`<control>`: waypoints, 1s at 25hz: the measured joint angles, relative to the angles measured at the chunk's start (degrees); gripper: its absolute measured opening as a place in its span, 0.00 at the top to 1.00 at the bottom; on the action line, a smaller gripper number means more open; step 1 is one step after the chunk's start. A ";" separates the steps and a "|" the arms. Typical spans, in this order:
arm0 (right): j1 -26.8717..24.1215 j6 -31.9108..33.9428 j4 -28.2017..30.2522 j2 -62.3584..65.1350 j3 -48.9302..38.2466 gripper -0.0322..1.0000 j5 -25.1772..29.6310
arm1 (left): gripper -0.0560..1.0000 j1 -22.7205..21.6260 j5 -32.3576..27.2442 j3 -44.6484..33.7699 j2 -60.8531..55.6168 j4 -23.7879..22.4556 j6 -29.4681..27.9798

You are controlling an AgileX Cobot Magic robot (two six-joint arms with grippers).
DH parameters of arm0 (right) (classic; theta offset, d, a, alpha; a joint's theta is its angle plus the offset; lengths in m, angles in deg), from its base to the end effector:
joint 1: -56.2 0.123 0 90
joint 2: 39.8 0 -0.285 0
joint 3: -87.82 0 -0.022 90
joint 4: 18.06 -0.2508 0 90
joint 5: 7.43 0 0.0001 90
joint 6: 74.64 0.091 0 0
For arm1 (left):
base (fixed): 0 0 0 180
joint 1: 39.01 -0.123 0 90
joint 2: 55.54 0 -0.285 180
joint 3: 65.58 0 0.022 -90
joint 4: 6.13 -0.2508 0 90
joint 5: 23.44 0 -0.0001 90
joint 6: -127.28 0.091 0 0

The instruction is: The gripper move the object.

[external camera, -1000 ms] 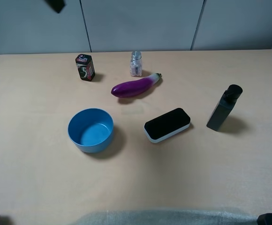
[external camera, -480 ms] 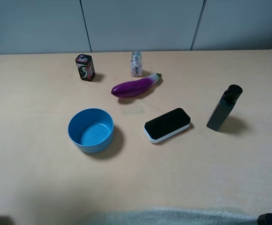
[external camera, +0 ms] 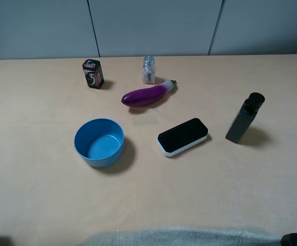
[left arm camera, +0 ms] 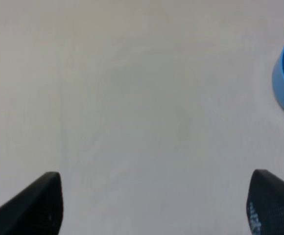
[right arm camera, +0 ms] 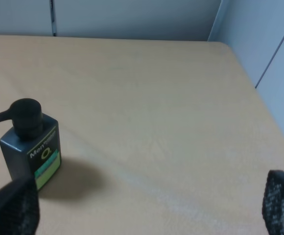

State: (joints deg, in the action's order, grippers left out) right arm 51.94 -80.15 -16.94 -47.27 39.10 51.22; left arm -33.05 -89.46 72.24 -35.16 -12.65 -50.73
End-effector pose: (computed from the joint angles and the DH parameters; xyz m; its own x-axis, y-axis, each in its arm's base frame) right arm -0.0040 -0.0012 0.2796 -0.4260 -0.0747 -0.9016 0.0444 0.9937 -0.1033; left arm 0.0170 0.0077 0.3010 -0.6145 0.1452 -0.7754 0.0725 0.9891 0.1278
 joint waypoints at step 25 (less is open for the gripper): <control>0.00 0.00 0.00 0.00 0.00 0.30 0.00 | 0.17 -8.03 5.28 -6.65 -13.02 3.83 1.19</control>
State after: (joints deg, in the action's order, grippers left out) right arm 51.94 -80.15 -16.94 -47.27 39.10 51.22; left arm -41.08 -84.18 65.59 -48.19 -8.83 -49.54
